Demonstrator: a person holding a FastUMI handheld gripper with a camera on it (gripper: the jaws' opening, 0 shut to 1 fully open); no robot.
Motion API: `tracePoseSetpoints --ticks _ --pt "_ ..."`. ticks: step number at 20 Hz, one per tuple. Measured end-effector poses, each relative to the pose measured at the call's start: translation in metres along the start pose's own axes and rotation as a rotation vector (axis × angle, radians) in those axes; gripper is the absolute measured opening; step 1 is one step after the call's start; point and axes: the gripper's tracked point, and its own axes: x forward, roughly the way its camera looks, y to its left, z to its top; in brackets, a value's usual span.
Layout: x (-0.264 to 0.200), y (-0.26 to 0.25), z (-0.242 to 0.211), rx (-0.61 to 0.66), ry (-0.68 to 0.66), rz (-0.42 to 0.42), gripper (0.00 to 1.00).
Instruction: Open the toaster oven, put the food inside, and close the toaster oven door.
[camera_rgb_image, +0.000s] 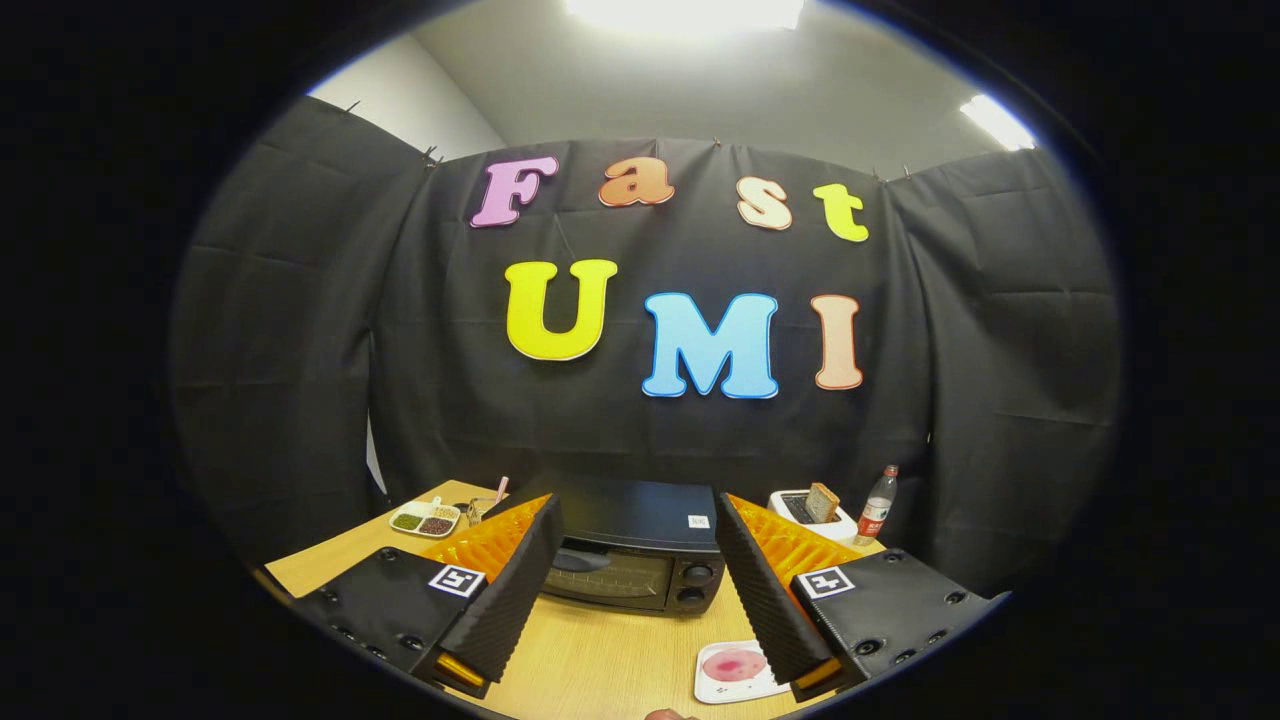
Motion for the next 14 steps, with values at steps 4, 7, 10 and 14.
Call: tracePoseSetpoints --ticks 4,7,10,14 --pt "0.019 0.007 -0.005 0.018 0.039 -0.011 0.97" --pt "0.034 0.012 -0.008 0.024 0.052 -0.015 0.97" --pt "0.05 0.02 -0.016 0.023 0.071 -0.006 0.97" --pt "0.067 0.03 -0.03 0.031 0.102 0.013 0.97"
